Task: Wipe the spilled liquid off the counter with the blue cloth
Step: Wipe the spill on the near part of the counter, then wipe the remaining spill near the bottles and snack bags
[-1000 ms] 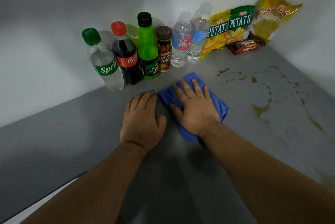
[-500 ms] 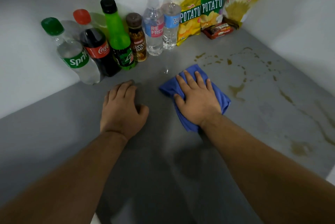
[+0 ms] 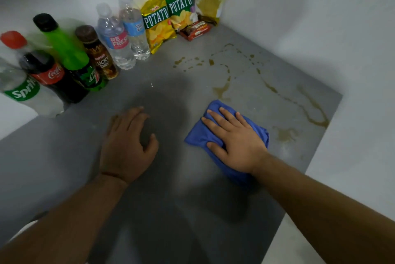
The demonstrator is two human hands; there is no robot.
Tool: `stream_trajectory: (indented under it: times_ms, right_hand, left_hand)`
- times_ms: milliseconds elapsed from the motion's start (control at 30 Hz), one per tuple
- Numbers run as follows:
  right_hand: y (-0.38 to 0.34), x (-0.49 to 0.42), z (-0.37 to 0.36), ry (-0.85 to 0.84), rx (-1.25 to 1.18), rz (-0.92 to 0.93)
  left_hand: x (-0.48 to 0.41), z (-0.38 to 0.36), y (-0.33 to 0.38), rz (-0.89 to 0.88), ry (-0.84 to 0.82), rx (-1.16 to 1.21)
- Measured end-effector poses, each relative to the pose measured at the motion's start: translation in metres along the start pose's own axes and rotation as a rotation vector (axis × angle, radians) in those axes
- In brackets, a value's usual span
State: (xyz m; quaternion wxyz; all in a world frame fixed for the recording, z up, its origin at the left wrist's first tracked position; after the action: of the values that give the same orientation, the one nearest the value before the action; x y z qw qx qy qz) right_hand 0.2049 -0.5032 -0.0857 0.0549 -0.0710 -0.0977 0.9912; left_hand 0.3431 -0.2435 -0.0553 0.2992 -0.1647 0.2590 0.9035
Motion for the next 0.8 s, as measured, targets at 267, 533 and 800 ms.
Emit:
stream_trajectory:
  times_ms: [267, 533, 800]
  right_hand:
    - [-0.016, 0.012, -0.004, 0.021, 0.02, -0.081]
    - [0.053, 0.08, 0.025, 0.007, -0.028, 0.015]
    - [0.056, 0.084, 0.026, 0.098, -0.112, -0.03]
  left_hand:
    - [0.019, -0.035, 0.105, -0.078, 0.02, 0.246]
    - [0.032, -0.053, 0.143, -0.067, 0.007, 0.298]
    - [0.038, -0.081, 0.216, -0.136, -0.083, 0.362]
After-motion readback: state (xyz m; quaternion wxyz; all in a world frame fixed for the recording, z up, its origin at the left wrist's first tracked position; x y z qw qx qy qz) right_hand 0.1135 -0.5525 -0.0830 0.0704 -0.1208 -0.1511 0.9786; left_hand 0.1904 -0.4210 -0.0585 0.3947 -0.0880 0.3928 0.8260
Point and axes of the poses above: each hand's wrist, its own x-axis away from the middle knuckle, its own z-axis out of the back of the hand, y = z × x, the point moved 2 cm from there along -x, towards the middle knuckle, and after that the axes turned 15 degrees about y, right-handed, at the moved point
